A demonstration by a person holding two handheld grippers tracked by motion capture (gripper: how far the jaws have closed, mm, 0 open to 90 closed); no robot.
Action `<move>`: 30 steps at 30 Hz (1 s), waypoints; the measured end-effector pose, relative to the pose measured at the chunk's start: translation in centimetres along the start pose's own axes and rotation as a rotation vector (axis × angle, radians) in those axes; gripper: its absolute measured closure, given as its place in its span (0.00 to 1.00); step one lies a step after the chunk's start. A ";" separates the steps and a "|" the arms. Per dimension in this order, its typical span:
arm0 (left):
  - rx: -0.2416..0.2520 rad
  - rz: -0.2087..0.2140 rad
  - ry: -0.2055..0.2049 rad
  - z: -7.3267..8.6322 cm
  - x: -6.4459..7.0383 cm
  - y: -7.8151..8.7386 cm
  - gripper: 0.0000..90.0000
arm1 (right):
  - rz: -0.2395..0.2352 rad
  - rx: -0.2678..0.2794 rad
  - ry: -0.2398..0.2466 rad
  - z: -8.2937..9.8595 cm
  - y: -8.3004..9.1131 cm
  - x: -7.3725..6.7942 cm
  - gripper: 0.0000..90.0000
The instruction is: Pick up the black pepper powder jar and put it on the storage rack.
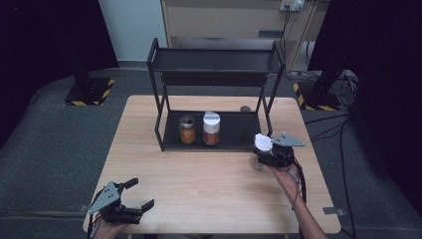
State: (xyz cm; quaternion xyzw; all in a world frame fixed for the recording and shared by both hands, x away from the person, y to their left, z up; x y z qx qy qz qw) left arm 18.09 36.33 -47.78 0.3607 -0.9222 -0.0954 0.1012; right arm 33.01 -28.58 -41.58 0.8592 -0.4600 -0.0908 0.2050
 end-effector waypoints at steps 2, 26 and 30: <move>0.000 0.000 -0.001 0.0 0.0 0.0 0.01 | -0.008 -0.002 0.005 -0.3 0.1 0.1 0.35; 0.002 0.003 0.004 0.0 -0.1 0.0 0.01 | -0.042 0.003 0.023 -5.1 -1.3 -0.8 0.35; 0.002 0.004 0.003 0.0 -0.1 0.0 0.01 | -0.036 0.003 0.020 -5.9 -2.0 -1.3 0.35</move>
Point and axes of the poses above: each handheld gripper's, and its own axes: y roughly backward along the jaws, z roughly out of its underside, x roughly to its right, the point moved 2 cm from there along -y, roughly forward along the jaws, and after that the axes turned 1 degree about z, right-handed, at the moved point
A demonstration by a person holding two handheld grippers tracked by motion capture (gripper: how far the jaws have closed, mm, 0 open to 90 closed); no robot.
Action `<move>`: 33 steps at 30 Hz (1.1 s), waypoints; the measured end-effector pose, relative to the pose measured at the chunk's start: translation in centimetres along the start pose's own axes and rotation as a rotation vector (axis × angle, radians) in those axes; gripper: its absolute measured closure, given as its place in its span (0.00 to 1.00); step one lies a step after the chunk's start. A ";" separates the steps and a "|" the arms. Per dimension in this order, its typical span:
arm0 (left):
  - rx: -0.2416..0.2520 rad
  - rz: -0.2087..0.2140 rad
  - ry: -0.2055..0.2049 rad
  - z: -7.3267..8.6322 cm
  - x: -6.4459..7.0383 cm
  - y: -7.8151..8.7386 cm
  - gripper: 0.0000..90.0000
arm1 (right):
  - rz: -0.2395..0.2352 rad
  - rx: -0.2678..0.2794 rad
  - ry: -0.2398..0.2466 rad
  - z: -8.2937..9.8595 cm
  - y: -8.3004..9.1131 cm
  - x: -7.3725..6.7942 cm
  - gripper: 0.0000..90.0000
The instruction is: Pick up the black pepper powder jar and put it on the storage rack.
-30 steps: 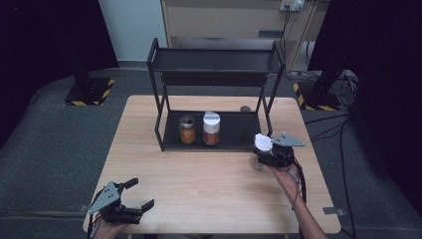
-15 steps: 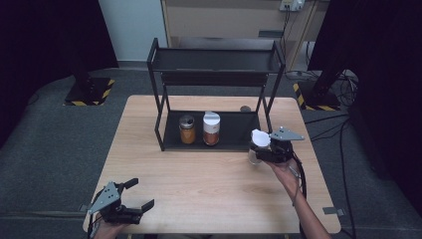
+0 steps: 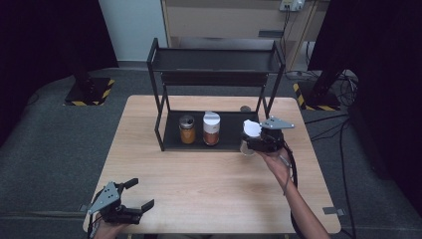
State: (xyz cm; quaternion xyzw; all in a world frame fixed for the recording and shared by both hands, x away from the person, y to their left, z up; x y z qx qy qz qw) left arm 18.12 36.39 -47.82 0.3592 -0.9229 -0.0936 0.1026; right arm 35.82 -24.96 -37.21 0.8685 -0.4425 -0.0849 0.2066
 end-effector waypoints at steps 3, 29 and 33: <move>0.001 0.000 0.002 0.0 0.0 0.0 0.01 | 0.006 -0.003 0.004 -0.6 -0.7 -0.3 0.35; 0.004 -0.003 0.012 0.1 -0.1 0.1 0.01 | 0.054 -0.025 -0.053 -1.1 -7.0 -0.8 0.35; 0.004 -0.002 0.013 0.1 -0.2 0.1 0.01 | 0.063 -0.022 -0.046 -1.0 -7.4 -0.9 0.35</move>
Point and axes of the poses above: each handheld gripper's, and its own axes: y roughly backward along the jaws, z roughly out of its underside, x roughly to its right, the point moved 2 cm from there along -y, roughly forward along the jaws, and after that the axes turned 1 degree about z, right-handed, at the moved point
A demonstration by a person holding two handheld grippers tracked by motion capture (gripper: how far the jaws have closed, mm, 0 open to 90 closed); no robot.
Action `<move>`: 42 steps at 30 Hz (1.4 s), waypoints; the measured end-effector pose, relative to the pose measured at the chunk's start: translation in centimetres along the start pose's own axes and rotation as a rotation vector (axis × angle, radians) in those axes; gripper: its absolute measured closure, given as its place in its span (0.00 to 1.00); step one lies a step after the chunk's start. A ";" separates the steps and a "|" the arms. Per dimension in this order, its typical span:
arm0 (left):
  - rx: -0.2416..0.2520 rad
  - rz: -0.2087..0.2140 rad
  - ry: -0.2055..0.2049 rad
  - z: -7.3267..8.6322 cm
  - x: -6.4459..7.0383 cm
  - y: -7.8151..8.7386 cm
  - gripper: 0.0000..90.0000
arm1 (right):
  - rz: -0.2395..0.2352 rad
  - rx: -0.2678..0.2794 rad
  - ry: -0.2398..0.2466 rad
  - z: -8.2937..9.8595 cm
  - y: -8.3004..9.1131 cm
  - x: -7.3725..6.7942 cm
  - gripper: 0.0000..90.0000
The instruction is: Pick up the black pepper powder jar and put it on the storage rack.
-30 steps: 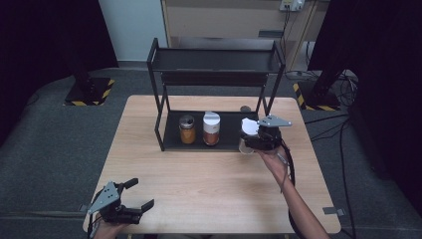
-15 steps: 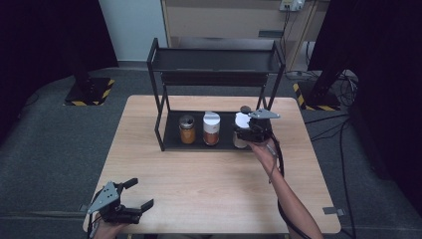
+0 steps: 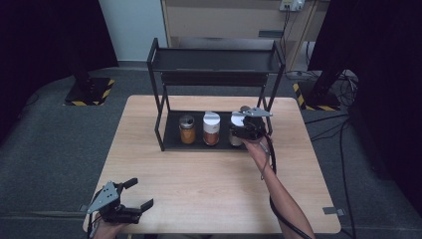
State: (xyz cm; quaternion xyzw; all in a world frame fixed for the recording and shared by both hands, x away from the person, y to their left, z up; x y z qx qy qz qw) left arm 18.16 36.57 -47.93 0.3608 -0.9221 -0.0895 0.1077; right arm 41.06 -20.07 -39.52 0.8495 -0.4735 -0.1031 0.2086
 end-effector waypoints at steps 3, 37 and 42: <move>0.001 0.000 0.000 0.0 0.0 0.0 0.01 | 0.002 -0.008 0.000 -0.1 -0.4 0.0 0.35; -0.002 0.006 -0.001 0.0 0.0 0.0 0.01 | 0.012 -0.007 -0.019 0.8 -1.6 -0.1 0.34; -0.001 0.006 -0.001 0.0 0.0 0.0 0.01 | 0.011 -0.004 -0.015 0.8 -1.6 0.0 0.34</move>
Point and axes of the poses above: each handheld gripper's, and its own axes: y roughly backward along the jaws, z roughly out of its underside, x roughly to its right, the point moved 2 cm from there along -y, roughly forward along the jaws, and after that the axes turned 1 degree about z, right-handed, at the moved point
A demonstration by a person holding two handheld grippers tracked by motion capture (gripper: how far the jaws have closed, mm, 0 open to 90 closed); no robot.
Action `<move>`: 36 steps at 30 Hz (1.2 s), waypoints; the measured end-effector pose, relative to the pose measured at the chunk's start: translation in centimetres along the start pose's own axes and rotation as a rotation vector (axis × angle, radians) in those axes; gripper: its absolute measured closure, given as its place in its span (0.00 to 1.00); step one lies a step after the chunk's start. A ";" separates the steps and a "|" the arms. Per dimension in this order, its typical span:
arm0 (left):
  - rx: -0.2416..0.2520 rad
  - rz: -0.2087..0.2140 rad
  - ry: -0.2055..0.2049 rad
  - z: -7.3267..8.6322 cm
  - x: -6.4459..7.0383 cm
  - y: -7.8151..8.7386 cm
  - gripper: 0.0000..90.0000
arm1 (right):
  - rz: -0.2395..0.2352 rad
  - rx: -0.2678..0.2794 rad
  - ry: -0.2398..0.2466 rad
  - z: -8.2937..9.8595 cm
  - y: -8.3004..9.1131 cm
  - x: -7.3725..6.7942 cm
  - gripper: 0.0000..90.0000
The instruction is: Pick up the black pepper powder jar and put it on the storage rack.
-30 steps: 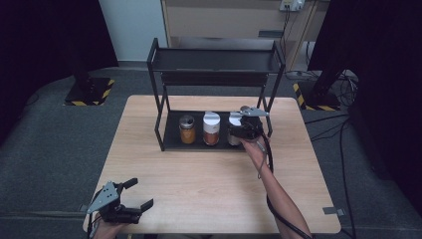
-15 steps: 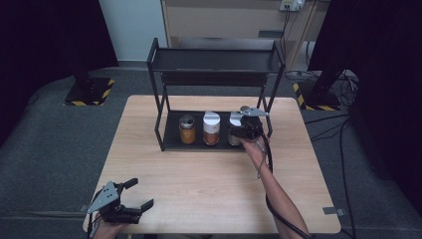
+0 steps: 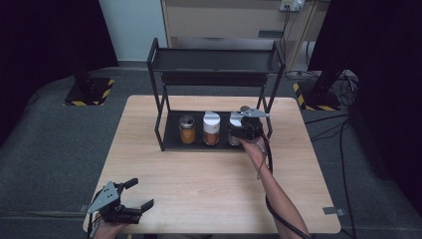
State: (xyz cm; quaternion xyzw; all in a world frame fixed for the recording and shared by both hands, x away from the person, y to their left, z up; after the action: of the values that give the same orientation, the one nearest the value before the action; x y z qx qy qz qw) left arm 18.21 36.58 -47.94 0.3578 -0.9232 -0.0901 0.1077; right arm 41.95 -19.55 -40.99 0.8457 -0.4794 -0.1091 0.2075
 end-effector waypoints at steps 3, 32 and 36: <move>-0.001 0.000 -0.001 0.0 0.0 0.0 0.01 | -0.001 0.003 0.002 0.1 0.0 0.0 0.31; -0.002 0.001 -0.011 -0.1 0.1 -0.1 0.01 | -0.055 0.088 0.056 -3.7 6.1 1.5 0.11; -0.002 0.000 -0.010 -0.1 0.1 -0.1 0.01 | -0.070 0.101 0.074 -4.1 7.3 1.6 0.11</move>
State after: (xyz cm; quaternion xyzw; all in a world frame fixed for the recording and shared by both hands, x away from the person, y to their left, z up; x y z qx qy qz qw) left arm 18.17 36.45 -47.87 0.3573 -0.9236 -0.0926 0.1033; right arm 38.77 -23.23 -34.01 0.8749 -0.4463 -0.0606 0.1781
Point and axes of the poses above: each handheld gripper's, and its own axes: y roughly backward along the jaws, z roughly out of its underside, x roughly to its right, the point moved 2 cm from there along -y, roughly forward along the jaws, and after that the axes turned 1 degree about z, right-handed, at the moved point
